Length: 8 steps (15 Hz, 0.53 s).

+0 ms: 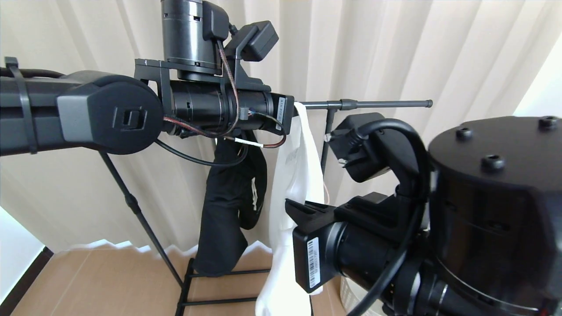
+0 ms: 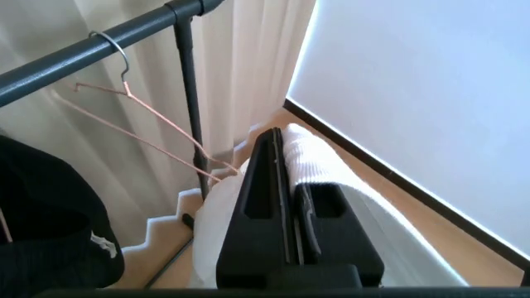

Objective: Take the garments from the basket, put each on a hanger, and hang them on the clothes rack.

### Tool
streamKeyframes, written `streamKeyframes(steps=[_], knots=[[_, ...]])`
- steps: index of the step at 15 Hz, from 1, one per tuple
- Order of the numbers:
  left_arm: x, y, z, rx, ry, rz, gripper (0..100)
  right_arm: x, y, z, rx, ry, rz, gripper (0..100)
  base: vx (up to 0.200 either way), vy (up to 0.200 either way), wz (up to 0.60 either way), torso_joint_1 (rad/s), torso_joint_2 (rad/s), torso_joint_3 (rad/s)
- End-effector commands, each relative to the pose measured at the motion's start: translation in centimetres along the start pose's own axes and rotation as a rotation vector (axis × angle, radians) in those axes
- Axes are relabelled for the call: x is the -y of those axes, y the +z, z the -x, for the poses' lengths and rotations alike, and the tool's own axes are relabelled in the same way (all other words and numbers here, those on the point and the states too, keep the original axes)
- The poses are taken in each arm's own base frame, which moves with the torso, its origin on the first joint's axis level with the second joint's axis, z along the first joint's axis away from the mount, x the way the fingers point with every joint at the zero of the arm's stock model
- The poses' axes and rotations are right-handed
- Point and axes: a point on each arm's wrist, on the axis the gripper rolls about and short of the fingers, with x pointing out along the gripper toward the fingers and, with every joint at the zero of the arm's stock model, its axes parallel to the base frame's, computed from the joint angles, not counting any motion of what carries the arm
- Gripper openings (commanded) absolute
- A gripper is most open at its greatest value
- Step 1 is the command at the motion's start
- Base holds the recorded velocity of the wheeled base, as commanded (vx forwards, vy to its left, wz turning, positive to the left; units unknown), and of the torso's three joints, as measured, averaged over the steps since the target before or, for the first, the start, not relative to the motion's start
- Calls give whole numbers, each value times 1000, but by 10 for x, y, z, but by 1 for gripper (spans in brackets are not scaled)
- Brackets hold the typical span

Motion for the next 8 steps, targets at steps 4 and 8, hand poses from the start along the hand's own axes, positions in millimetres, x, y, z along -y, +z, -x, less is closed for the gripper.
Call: streamKeyframes(steps=[4, 8], knots=[[-7, -2, 3, -15, 44, 9, 0, 10, -2, -11, -34, -63, 42, 0, 0, 0, 0, 0, 0, 0], [-7, 3, 25, -70, 189, 19, 0, 63, -4, 2, -123, -204, 235, 0, 0, 0, 0, 0, 0, 0]])
